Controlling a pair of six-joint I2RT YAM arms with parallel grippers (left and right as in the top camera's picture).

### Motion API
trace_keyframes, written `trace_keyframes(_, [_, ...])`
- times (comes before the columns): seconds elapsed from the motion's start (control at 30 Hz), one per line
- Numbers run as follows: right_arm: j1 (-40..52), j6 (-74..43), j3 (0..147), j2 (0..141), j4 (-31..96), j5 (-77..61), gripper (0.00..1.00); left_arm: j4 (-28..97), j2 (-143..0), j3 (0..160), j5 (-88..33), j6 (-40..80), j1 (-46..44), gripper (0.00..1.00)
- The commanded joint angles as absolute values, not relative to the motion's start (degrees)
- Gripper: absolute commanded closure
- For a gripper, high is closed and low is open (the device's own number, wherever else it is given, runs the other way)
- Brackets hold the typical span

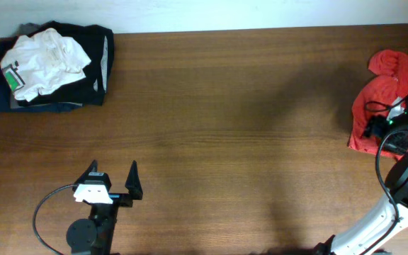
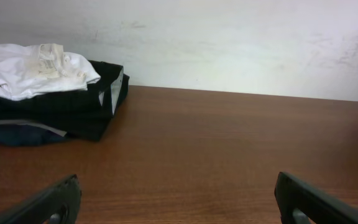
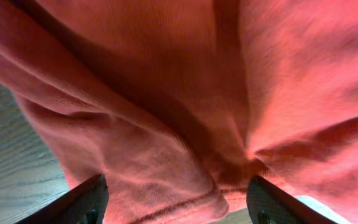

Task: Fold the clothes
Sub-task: 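Reach the right gripper to the orange t-shirt and grasp it, then drag the orange t-shirt with the right gripper to the table center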

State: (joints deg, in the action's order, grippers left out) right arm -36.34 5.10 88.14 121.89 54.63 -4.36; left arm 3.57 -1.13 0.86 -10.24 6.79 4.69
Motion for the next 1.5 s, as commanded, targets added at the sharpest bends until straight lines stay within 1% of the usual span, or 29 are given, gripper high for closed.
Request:
trace_keyframes(0.0, [-36.4,5.34,87.7,122.37,54.19,-3.84,0.41,3.55,-0.67,0.49,-10.2,7.27,5.06,0.01])
trace_keyframes(0.03, [-36.4,5.34,87.7,122.37,54.17,-3.84,0.49,3.55,-0.67,0.49,-10.2,7.27,5.04,0.01])
trace_keyframes(0.07, [-36.4,5.34,87.7,122.37,54.13,-3.84,0.52,3.55,-0.67,0.49,-10.2,7.27,5.04,0.01])
trace_keyframes(0.1, [-36.38,5.08,87.7,122.37,53.98,-3.84,0.52,3.53,-0.67,0.49,-10.2,7.27,5.06,0.01])
trace_keyframes(0.17, [-36.4,4.03,87.83,122.37,53.95,-3.81,0.59,3.55,-0.67,0.49,-10.17,7.27,5.06,0.01])
trace_keyframes(0.2, [-36.4,4.03,87.83,122.37,54.0,-3.81,0.59,3.53,-0.67,0.49,-10.2,7.27,5.06,0.01])
trace_keyframes(0.23, [-36.4,4.03,87.83,122.37,54.0,-3.81,0.66,3.53,-0.67,0.49,-10.2,7.27,5.06,0.01])
trace_keyframes(0.3, [-36.4,4.03,87.83,122.37,54.06,-3.81,0.94,3.55,-0.67,0.49,-10.2,7.27,5.06,0.01])
trace_keyframes(0.33, [-36.4,3.7,88.14,122.34,54.5,-3.79,0.96,3.55,-0.67,0.49,-10.2,7.27,5.06,0.01])
trace_keyframes(0.4, [-36.38,0.27,91.48,122.21,57.41,-3.86,0.96,3.55,-0.67,0.49,-10.2,7.27,5.06,0.01])
trace_keyframes(0.47, [-35.44,-1.41,99.04,121.45,63.44,-4.64,0.96,3.55,-0.67,0.49,-10.2,7.27,5.06,0.01])
trace_keyframes(0.53, [-31.92,-1.39,108.38,120.27,69.63,-6.11,0.96,3.55,-0.67,0.49,-10.2,7.27,5.06,0.01])
trace_keyframes(0.57, [-29.04,-1.37,112.81,119.77,72.2,-7.4,0.96,3.55,-0.67,0.49,-10.2,7.27,5.06,0.01])
trace_keyframes(0.63, [-19.33,-1.41,121.51,119.33,75.94,-17.06,0.96,3.53,-0.67,0.49,-10.2,7.27,5.04,0.01])
trace_keyframes(0.67, [-15.14,-1.54,123.17,119.33,76.09,-20.01,0.96,3.53,-0.67,0.49,-10.2,7.27,5.04,0.01])
trace_keyframes(0.73, [-6.76,-2.94,124.27,119.33,75.11,-20.78,0.96,3.55,-0.67,0.49,-10.2,7.27,5.04,0.01])
trace_keyframes(0.87, [19.09,-3.49,124.16,119.39,70.5,-20.75,0.96,3.55,-0.67,0.49,-10.2,7.27,5.06,0.01])
trace_keyframes(0.93, [33.23,-3.49,124.14,119.42,68.93,-17.76,0.95,3.55,-0.67,0.49,-10.2,7.27,5.06,0.01])
trace_keyframes(0.97, [39.35,-3.53,124.14,119.42,68.29,-15.03,0.83,3.53,-0.67,0.49,-10.2,7.27,5.06,0.01])
trace_keyframes(1.0, [43.86,-5.13,124.16,119.42,68.12,-11.49,0.43,3.55,-0.67,0.49,-10.2,7.27,5.06,0.01])
trace_keyframes(1.03, [45.8,-7.44,124.18,119.42,68.12,-9.28,0.32,3.55,-0.67,0.49,-10.2,7.27,5.04,0.01])
trace_keyframes(1.07, [46.94,-9.47,124.2,119.39,68.12,-8.21,0.13,3.55,-0.67,0.49,-10.2,7.27,5.06,0.01])
trace_keyframes(1.1, [47.11,-10.2,124.44,119.15,68.23,-8.29,0.01,3.55,-0.67,0.49,-10.2,7.27,5.04,0.01])
trace_keyframes(1.17, [45.41,-10.17,126.13,118.56,70.35,-8.32,0.01,3.55,-0.67,0.49,-10.2,7.27,5.06,0.01])
trace_keyframes(1.2, [43.75,-10.2,128.14,118.17,73.54,-8.29,0.01,3.55,-0.67,0.49,-10.2,7.27,5.06,0.01])
trace_keyframes(1.27, [37.91,-10.22,134.54,117.21,84.38,-6.92,0.01,3.55,-0.67,0.49,-10.2,7.27,5.06,0.01])
trace_keyframes(1.33, [32.21,-10.17,136.84,116.49,90.83,-6.61,0.01,3.53,-0.67,0.49,-10.2,7.27,5.06,0.01])
trace_keyframes(1.4, [25.76,-8.4,135.55,116.79,97.36,-6.07,0.02,3.55,-0.67,0.49,-10.2,7.27,5.04,0.01])
trace_keyframes(1.47, [21.26,-8.84,130.56,116.84,97.34,-1.93,0.01,3.53,-0.67,0.49,-10.2,7.27,5.04,0.01])
